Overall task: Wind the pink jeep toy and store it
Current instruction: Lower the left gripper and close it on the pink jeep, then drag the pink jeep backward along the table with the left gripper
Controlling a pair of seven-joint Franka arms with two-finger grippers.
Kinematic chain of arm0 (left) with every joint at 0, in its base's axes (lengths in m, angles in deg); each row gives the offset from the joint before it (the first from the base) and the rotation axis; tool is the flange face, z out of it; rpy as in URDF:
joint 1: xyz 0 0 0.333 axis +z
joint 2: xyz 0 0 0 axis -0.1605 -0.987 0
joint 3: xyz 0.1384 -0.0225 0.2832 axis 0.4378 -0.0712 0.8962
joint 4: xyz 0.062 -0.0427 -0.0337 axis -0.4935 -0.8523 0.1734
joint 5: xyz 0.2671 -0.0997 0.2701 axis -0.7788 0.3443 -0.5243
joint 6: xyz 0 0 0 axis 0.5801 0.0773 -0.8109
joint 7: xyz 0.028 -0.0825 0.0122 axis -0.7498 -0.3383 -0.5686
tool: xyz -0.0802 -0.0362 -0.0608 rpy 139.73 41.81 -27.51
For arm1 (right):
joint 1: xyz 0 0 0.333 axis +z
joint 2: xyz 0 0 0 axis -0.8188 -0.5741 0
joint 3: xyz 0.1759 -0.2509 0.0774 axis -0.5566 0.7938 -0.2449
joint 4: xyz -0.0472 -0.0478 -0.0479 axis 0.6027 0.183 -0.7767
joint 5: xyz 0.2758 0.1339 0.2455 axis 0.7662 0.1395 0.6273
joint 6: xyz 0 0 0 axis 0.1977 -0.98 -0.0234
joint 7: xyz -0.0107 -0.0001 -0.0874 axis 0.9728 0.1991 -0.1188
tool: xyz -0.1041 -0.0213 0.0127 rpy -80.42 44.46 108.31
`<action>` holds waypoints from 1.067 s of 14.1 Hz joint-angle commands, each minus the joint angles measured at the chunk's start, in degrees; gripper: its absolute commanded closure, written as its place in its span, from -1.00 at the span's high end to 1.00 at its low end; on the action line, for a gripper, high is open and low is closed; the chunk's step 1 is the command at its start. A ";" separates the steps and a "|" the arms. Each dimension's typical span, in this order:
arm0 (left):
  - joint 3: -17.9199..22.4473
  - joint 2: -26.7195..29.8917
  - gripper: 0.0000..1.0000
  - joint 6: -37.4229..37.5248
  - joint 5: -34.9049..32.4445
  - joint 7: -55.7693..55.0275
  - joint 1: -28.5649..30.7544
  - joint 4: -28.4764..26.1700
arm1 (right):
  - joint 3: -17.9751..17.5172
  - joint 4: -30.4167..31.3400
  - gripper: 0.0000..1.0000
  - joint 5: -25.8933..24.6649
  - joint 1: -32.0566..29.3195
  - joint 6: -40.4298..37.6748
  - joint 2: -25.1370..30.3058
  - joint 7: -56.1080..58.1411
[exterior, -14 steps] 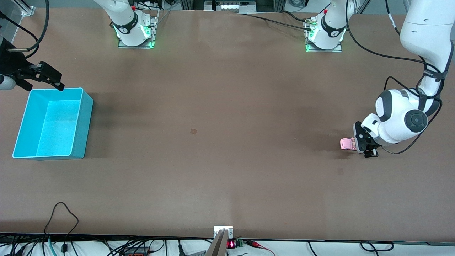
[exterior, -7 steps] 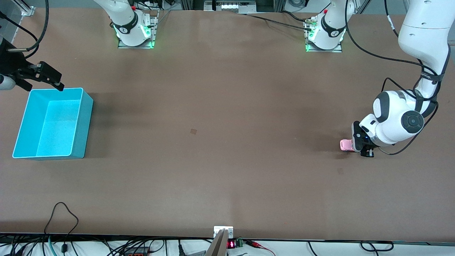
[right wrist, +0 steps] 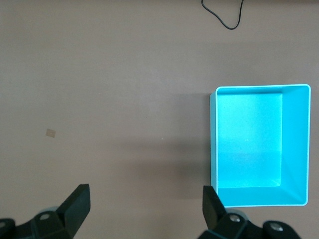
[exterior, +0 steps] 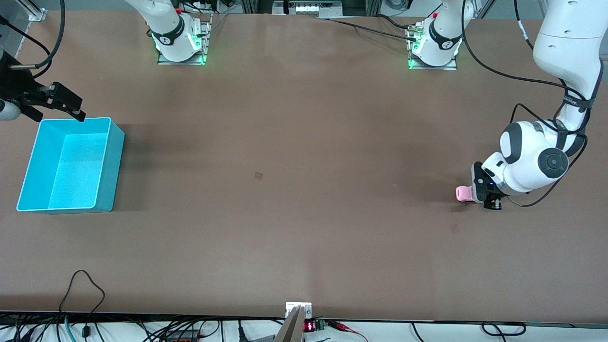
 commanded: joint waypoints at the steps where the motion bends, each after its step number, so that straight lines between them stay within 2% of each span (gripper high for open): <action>1: 0.76 -1.58 -0.74 1.08 -1.29 0.27 3.07 0.68 | -0.50 0.61 1.00 -0.14 -0.65 0.38 0.74 0.89; 6: 1.91 -6.94 -0.74 1.26 -2.61 10.00 9.32 5.77 | -0.50 0.61 1.00 -0.14 -0.65 0.38 0.74 0.89; 15: 1.91 -10.81 -0.74 1.26 -2.78 19.86 16.79 10.08 | -0.50 0.61 1.00 -0.05 -0.65 0.47 0.74 0.89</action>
